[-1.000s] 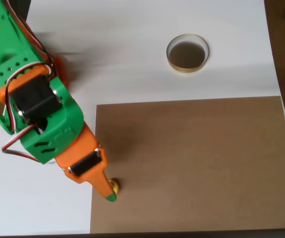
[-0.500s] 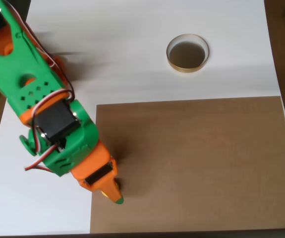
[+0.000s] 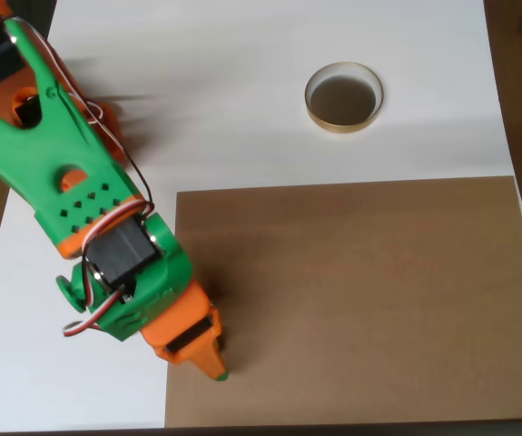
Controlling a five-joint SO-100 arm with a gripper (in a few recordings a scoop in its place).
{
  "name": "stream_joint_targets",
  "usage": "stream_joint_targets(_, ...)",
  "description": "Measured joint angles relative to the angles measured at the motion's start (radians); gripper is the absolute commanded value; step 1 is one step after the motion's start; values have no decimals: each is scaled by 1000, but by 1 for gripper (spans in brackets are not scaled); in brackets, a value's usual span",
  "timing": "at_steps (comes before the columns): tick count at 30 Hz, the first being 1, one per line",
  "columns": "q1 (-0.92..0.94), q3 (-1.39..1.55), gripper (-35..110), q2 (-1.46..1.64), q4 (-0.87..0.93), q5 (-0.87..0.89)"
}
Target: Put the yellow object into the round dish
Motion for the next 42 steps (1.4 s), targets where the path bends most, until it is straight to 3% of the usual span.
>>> stream_joint_targets(20, 17, 0, 21, -51, -41, 0)
stream_joint_targets(42, 18, -40, 0, -97, -35, -14)
